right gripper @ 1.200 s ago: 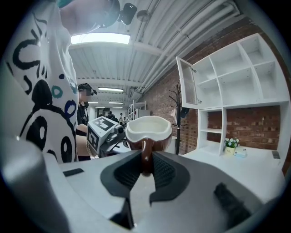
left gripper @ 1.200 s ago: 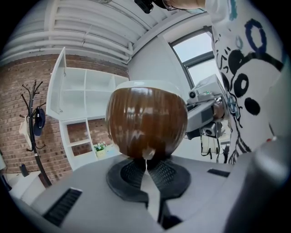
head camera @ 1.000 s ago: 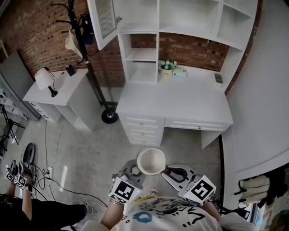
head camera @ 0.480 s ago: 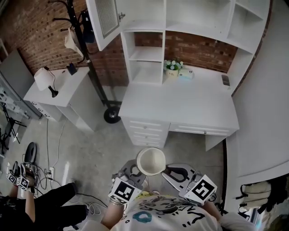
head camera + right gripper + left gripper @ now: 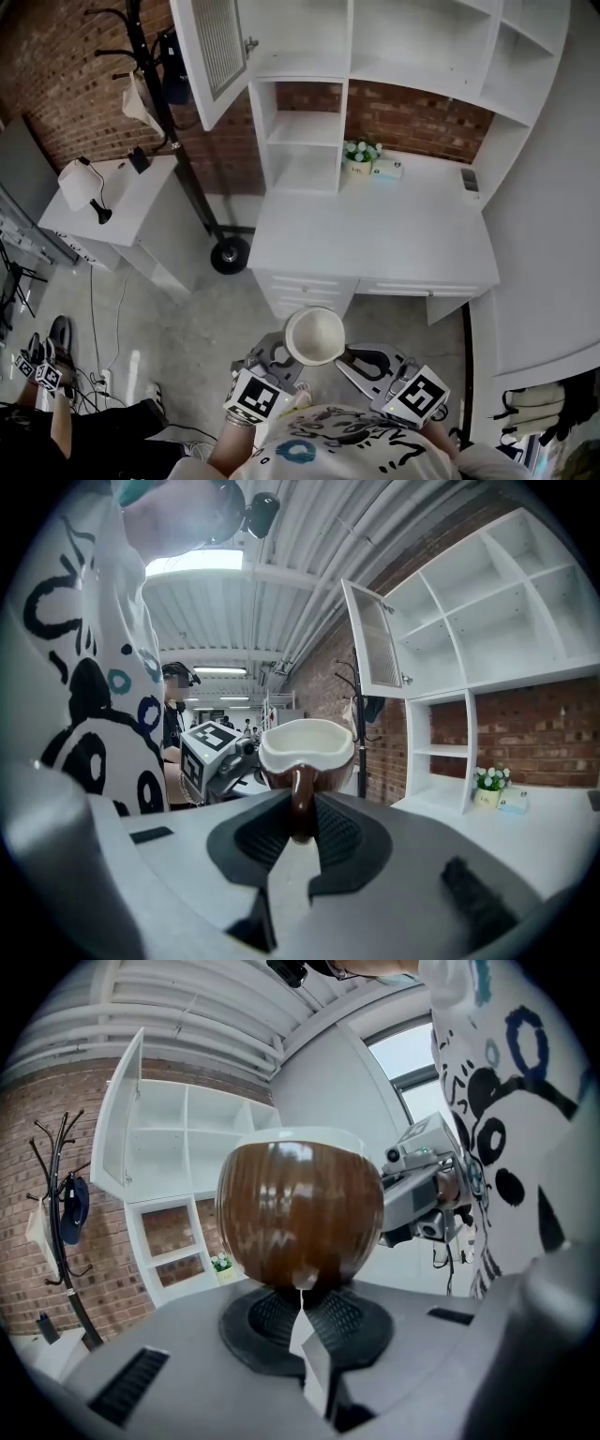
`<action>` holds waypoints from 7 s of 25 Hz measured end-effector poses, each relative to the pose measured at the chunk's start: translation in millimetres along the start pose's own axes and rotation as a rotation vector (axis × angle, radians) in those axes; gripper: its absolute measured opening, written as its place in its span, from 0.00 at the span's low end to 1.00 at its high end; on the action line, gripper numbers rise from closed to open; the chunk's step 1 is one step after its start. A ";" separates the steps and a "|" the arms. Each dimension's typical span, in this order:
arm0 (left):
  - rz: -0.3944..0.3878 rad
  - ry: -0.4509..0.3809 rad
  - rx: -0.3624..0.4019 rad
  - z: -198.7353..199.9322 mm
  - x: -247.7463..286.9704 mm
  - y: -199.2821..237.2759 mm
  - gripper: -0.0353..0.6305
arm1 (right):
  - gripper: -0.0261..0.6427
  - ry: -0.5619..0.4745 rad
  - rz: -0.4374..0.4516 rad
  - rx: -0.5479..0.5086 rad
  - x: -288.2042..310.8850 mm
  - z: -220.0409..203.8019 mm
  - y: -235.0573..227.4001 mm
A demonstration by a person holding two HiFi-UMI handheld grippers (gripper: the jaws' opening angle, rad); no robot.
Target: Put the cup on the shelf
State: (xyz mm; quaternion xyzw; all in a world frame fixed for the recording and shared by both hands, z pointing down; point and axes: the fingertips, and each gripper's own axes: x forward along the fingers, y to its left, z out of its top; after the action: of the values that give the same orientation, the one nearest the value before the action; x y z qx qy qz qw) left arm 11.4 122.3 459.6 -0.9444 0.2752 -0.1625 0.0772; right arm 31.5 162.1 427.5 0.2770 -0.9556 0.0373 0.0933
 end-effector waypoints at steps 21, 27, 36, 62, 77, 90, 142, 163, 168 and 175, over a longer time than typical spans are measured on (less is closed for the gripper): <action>-0.068 0.002 -0.018 -33.4 16.4 81.3 0.08 | 0.13 0.021 -0.055 0.028 79.3 5.4 -44.4; -0.053 0.018 -0.029 -42.2 37.9 94.7 0.08 | 0.13 0.020 -0.032 0.043 87.3 -4.1 -69.9; 0.007 0.010 -0.013 -30.0 84.3 156.0 0.08 | 0.13 0.000 0.015 -0.009 112.8 14.5 -140.2; 0.097 -0.010 -0.028 -5.0 193.9 235.5 0.08 | 0.13 -0.068 0.065 0.033 127.2 29.3 -279.2; 0.121 0.001 0.020 10.9 216.3 257.2 0.08 | 0.13 -0.104 0.071 0.059 132.8 46.4 -315.4; 0.092 -0.056 0.096 38.0 228.4 318.9 0.08 | 0.13 -0.097 0.025 -0.027 167.8 85.6 -357.0; 0.372 -0.183 0.106 167.1 259.8 553.4 0.08 | 0.13 -0.065 -0.199 -0.108 270.5 277.9 -500.8; 0.384 -0.099 -0.065 162.2 284.0 586.6 0.08 | 0.13 0.060 -0.257 -0.058 308.6 298.9 -554.3; 0.370 -0.087 -0.089 157.5 286.1 584.9 0.08 | 0.13 0.137 -0.260 -0.048 319.5 298.3 -564.4; 0.349 -0.103 -0.084 161.5 286.2 576.3 0.08 | 0.13 0.228 -0.236 -0.041 331.8 293.7 -574.4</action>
State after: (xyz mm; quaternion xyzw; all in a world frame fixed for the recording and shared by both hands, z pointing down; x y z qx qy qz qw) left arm 10.6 -506.7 248.7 -0.8918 0.4370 -0.0865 0.0789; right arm 18.1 -532.0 217.1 0.3792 -0.9002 0.0377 0.2107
